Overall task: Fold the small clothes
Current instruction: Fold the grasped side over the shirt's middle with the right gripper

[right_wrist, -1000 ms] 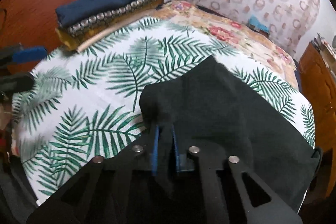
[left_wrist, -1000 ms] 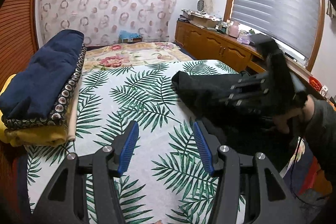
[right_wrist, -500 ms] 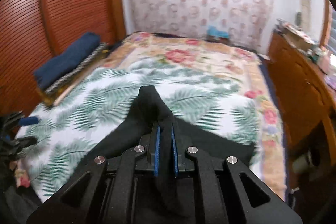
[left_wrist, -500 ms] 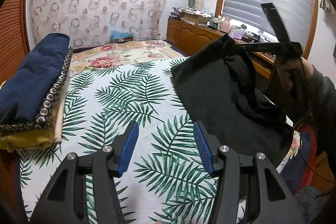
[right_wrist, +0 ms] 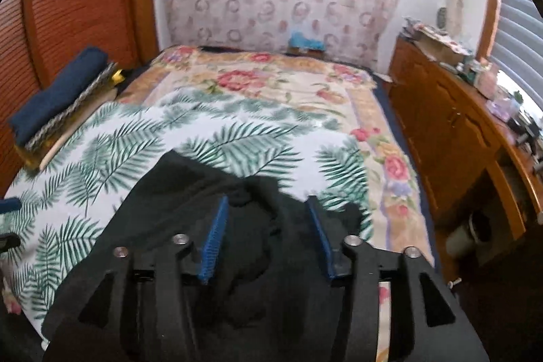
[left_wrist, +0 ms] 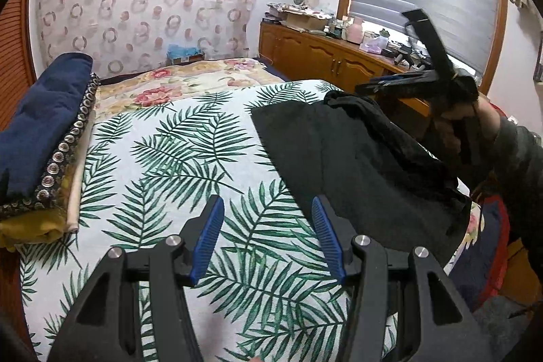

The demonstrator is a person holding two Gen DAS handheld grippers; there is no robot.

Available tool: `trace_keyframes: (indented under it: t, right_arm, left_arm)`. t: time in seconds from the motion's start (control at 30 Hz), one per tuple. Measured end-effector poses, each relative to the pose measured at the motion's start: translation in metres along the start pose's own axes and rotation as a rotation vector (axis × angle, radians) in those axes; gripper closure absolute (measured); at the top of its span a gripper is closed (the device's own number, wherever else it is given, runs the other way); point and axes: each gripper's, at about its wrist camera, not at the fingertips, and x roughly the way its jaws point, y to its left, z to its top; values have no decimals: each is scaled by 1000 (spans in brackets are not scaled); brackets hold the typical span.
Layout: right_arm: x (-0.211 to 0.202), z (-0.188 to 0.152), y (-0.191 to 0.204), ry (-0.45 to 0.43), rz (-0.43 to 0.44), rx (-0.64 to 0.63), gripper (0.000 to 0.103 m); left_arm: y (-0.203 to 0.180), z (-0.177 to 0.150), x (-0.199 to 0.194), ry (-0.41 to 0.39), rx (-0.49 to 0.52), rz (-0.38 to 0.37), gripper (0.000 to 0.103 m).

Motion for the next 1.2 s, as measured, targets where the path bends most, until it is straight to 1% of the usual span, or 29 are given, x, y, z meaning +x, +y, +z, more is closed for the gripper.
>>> trace_keyframes:
  t: [0.17,0.33,0.37,0.4,0.43,0.5,0.6,0.67,0.73,0.77,0.83,0.93,0.97,1.0,1.03,1.1,1.17,1.2]
  right_arm:
    - [28,-7,18,49,30,-16,47]
    - [48,-6,24,94,2,-51,47]
    - [50,-7,24,103,2,-56,52]
    - [52,-7,22,115,11,-61,66]
    - [51,-9,23,120,29,-69,70]
    - [45,-11,24,100,45,-85,92]
    - [24,-10,17,39,40,-60,98]
    - [11,-7,9,1,5,-45,99]
    - [5,-5,-2,-5,-72,-37,99]
    - [4,-5,-8,-3,-91,-32,99]
    - [5,-7,-22,9,-118,3,99]
    - [9,-12,-38,33,-126,50,98]
    - [8,-14,-38,34,-129,55,92]
    - [7,-16,-39,35,-142,58,83]
    - [6,-17,-38,36,-154,57,79]
    - [-1,-21,-36,24,-152,58,65]
    - [-12,-30,-33,9,-138,60,61]
    - [-18,-34,-31,5,-131,59,60]
  left_arm:
    - [-6,-3,9,24,14,-11,50]
    - [-10,-8,13,38,17,-22,50]
    - [-11,-8,14,39,18,-22,50]
    - [-11,-9,14,39,18,-23,50]
    - [-11,-9,13,39,18,-24,50]
    - [-11,-10,13,39,18,-24,50]
    - [-12,-10,14,39,19,-24,50]
    - [-13,-10,13,38,19,-26,50]
    - [-14,-10,14,38,20,-28,50]
    - [-15,-11,14,38,20,-29,50]
    - [-15,-10,14,39,21,-29,50]
    - [-17,-10,14,42,22,-29,50]
    - [-17,-10,14,42,22,-28,50]
    - [-17,-10,14,42,22,-29,50]
    - [-18,-10,14,42,24,-30,50]
    - [-20,-10,15,42,27,-33,50]
    - [-23,-11,16,45,33,-39,50]
    - [-25,-12,17,47,37,-42,50]
